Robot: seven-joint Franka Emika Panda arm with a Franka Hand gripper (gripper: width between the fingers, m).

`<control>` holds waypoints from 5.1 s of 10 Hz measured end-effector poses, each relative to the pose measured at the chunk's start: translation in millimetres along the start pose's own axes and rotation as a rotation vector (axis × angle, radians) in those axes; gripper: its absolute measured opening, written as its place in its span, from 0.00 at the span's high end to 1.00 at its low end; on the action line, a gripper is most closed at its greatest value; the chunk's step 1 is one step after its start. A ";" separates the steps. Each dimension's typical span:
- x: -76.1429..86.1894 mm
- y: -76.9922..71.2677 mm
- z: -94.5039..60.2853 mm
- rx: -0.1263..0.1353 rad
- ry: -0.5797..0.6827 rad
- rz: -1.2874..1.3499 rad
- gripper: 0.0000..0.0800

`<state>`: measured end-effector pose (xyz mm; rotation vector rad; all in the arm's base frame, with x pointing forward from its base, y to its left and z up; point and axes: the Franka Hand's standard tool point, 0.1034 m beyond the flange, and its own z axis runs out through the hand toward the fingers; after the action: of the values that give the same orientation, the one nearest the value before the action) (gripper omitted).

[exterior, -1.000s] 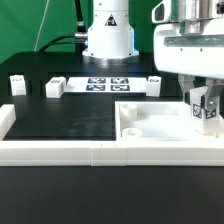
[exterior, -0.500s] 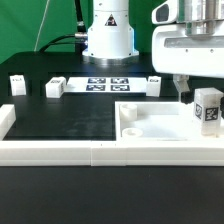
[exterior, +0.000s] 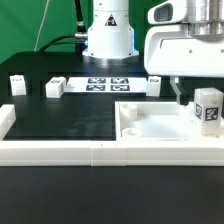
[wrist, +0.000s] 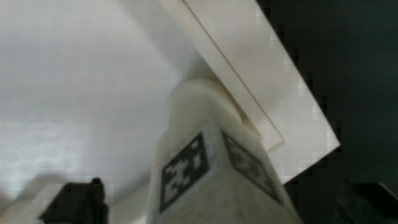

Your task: Assemble one leg

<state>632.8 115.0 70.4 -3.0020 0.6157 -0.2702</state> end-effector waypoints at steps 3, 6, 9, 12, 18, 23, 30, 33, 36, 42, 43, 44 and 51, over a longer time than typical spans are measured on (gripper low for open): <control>0.7 -5.4 -2.1 -0.012 0.010 -0.280 0.19; 2.0 -6.6 -3.0 -0.038 0.017 -0.566 0.19; 1.8 -5.8 -2.5 -0.042 0.016 -0.590 0.51; 1.6 -5.5 -2.1 -0.041 0.016 -0.547 0.64; -0.6 -5.4 0.1 -0.023 0.038 0.093 0.64; -2.4 -1.8 0.7 -0.020 0.043 0.800 0.64; -5.5 -5.5 0.5 -0.012 0.024 0.779 0.26; -4.2 -9.6 -1.6 -0.020 0.028 0.399 0.19; -2.3 -10.9 -2.7 -0.037 0.036 -0.016 0.19; 1.1 -10.8 -5.3 -0.068 0.040 -0.464 0.22; 1.1 -10.7 -5.3 -0.068 0.039 -0.464 0.38; 1.0 -10.6 -5.2 -0.068 0.039 -0.464 0.38; 2.5 -5.9 -4.0 -0.048 0.052 -0.015 0.64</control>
Offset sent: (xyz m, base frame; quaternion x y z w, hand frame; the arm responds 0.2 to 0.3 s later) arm 0.0073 0.0133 0.0052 -0.0037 -0.0033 -0.1992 0.9800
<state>636.7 119.3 75.3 -3.0552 0.6127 -0.3405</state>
